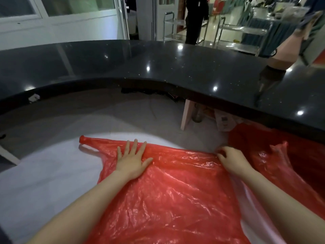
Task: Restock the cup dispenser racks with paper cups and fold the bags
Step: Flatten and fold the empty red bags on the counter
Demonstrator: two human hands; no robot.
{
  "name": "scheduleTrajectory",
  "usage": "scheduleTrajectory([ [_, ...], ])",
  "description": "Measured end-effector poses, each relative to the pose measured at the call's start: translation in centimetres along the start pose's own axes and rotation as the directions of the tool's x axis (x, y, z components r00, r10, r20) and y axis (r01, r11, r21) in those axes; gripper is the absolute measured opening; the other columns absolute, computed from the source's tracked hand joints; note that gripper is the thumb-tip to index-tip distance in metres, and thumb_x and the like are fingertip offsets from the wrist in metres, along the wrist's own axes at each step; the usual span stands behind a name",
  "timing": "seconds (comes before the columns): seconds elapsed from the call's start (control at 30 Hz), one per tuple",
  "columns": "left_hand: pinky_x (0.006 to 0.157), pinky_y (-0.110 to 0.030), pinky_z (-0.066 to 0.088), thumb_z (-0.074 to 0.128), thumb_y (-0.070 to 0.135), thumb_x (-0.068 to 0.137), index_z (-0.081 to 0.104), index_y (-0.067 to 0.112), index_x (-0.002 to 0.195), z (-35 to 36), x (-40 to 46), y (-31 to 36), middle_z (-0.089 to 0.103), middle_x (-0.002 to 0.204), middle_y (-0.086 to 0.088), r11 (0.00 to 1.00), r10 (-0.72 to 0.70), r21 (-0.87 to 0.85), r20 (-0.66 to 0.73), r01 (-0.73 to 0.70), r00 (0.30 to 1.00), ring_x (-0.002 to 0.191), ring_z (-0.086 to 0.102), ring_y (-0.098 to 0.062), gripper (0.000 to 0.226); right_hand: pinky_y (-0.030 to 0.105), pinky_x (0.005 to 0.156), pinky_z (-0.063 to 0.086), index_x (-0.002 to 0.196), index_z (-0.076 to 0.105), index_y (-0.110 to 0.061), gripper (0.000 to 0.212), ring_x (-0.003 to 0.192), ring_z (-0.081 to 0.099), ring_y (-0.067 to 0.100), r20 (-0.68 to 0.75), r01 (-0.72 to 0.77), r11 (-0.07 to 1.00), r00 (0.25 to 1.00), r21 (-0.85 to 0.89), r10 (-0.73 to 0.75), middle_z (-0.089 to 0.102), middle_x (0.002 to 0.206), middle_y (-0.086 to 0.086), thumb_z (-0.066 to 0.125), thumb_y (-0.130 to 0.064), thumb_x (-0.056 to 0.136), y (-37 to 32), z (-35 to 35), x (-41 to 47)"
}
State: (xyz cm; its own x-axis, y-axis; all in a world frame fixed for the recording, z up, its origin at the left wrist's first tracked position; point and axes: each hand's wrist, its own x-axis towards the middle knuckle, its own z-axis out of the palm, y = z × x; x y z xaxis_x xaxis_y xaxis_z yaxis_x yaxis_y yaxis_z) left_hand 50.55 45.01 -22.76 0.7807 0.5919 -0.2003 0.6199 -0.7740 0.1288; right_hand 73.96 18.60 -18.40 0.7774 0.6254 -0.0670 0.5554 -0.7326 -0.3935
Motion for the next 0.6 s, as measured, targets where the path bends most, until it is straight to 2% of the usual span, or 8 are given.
scheduleTrajectory([
  [0.1,0.11,-0.054,-0.015,0.01,0.079,0.081,-0.016,0.043,0.145,0.6,1.0,-0.7,-0.019,0.157,0.0,0.999,0.036,0.025,0.019,-0.036,0.999,0.144,-0.02,-0.027,0.079,0.028,0.092,0.043,0.112,0.067,-0.015,0.026,0.111,0.06,0.025,0.031,-0.058,0.998,0.998,0.038,0.057,0.068,0.115,0.006,0.065,-0.021,0.087,0.6,0.1,-0.5],
  [0.2,0.115,-0.05,-0.009,0.026,0.07,0.088,-0.012,0.037,0.149,-1.0,2.1,-1.4,-0.018,0.158,-0.003,0.995,0.092,0.029,0.012,-0.092,0.996,0.145,-0.016,-0.023,0.079,0.025,0.084,0.043,0.112,0.066,-0.012,0.037,0.105,0.062,0.022,0.032,-0.124,0.98,0.992,0.158,0.121,0.068,0.111,0.005,0.076,-0.025,0.078,0.6,0.9,-0.9],
  [0.27,0.118,-0.047,-0.004,0.04,0.054,0.094,-0.008,0.029,0.151,-2.4,2.3,-1.3,-0.015,0.158,-0.008,0.993,0.09,0.09,-0.115,-0.08,0.989,0.146,-0.012,-0.024,0.079,0.025,0.076,0.042,0.111,0.063,-0.012,0.041,0.096,0.063,0.023,0.024,-0.198,0.944,0.98,0.262,0.199,0.067,0.103,0.005,0.078,-0.025,0.076,0.3,1.4,-1.1],
  [0.33,0.118,-0.044,-0.002,0.049,0.028,0.095,-0.004,0.023,0.152,-3.5,1.5,-0.5,-0.011,0.159,-0.012,0.99,0.089,0.126,-0.274,-0.055,0.958,0.146,-0.01,-0.025,0.078,0.029,0.072,0.042,0.109,0.062,-0.012,0.04,0.085,0.061,0.023,0.025,-0.241,0.907,0.968,0.345,0.248,0.065,0.09,0.004,0.079,-0.021,0.075,0.0,2.0,-1.2],
  [0.4,0.116,-0.039,-0.004,0.05,0.02,0.093,0.003,0.022,0.152,-4.1,-0.1,0.6,-0.008,0.16,-0.011,0.992,0.112,0.087,-0.329,-0.088,0.938,0.147,-0.008,-0.024,0.076,0.032,0.075,0.044,0.107,0.063,-0.012,0.036,0.083,0.062,0.024,0.002,-0.248,0.874,0.962,0.418,0.272,0.062,0.08,0.002,0.079,-0.014,0.074,-0.4,2.6,-1.4],
  [0.5,0.116,-0.034,-0.003,0.05,0.032,0.095,0.008,0.022,0.152,-4.5,-3.4,2.0,-0.005,0.16,-0.007,0.989,0.143,0.0,-0.24,-0.147,0.96,0.147,-0.005,-0.022,0.071,0.034,0.081,0.044,0.109,0.062,-0.01,0.034,0.09,0.062,0.029,-0.078,-0.248,0.84,0.943,0.483,0.323,0.062,0.086,0.006,0.075,-0.012,0.077,-0.7,3.2,-1.9],
  [0.6,0.116,-0.031,0.003,0.048,0.038,0.096,0.014,0.023,0.152,-4.9,-6.7,2.7,0.003,0.16,-0.005,0.975,0.128,-0.161,-0.154,-0.153,0.98,0.147,0.002,-0.019,0.067,0.034,0.082,0.043,0.113,0.06,-0.01,0.035,0.094,0.061,0.031,-0.137,-0.243,0.818,0.923,0.521,0.361,0.062,0.092,0.008,0.072,-0.013,0.08,-0.9,3.4,-2.1],
])
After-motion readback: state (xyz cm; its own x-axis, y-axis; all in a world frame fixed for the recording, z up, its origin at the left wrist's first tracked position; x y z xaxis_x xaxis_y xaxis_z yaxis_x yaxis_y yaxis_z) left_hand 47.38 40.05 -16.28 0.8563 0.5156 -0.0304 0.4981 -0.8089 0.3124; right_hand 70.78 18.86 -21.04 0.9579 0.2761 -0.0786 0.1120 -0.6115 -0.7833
